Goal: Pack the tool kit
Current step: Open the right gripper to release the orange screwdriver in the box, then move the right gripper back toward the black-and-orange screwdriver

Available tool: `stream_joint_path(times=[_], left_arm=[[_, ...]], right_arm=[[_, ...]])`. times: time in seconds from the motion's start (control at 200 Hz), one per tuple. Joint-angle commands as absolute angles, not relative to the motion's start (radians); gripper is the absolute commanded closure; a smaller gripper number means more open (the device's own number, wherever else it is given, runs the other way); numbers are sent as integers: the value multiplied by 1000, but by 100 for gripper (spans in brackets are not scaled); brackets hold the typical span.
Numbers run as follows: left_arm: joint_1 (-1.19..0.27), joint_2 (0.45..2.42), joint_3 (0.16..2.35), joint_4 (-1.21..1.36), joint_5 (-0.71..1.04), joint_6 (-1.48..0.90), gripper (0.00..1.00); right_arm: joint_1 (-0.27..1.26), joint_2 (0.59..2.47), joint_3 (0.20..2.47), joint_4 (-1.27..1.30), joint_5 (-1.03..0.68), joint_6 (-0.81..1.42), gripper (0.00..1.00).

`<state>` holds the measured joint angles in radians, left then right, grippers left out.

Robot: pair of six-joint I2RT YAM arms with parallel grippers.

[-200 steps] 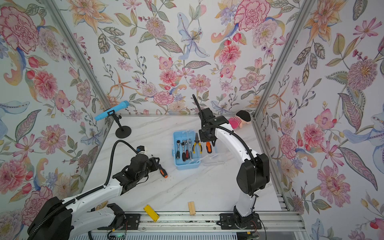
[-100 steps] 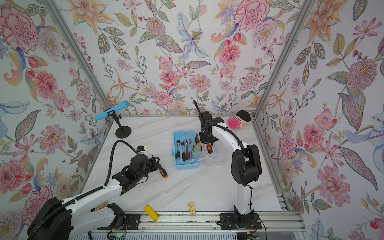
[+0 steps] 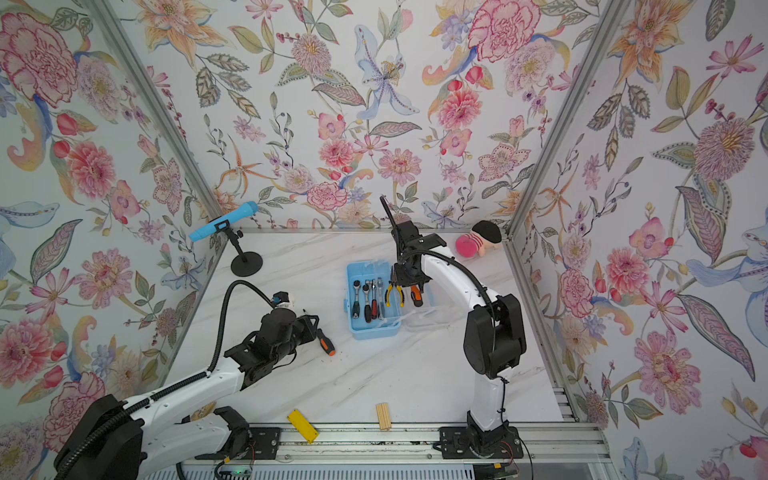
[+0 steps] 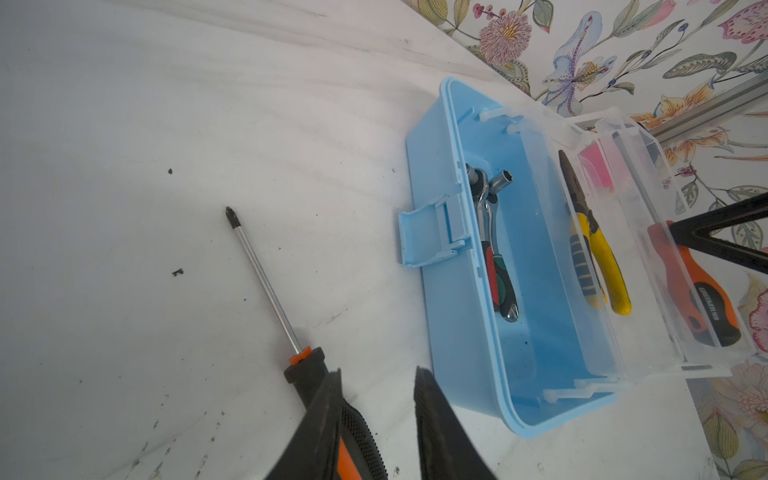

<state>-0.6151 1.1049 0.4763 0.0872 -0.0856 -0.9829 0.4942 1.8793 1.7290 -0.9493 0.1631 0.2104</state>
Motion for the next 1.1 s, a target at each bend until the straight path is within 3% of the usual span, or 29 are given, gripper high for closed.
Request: stream_joint_path(times=[0.0, 0.05, 0.345, 0.566, 1.096], left_arm=[[-606, 1081, 485, 26, -112, -968, 66], [-606, 1073, 482, 19, -114, -972, 66], [-600, 969, 422, -27, -126, -1028, 66], [-599, 867, 371, -54, -134, -1067, 65], [-589, 698, 264, -30, -115, -1119, 64]], right_arm=[[557, 1804, 1798, -968, 205, 214, 54], [584, 1797, 1813, -975, 229, 214, 51], [805, 1816, 1824, -947, 132, 187, 52], [935, 1903, 1765, -835, -2, 194, 40], [1042, 2254, 1980, -826, -49, 208, 45]])
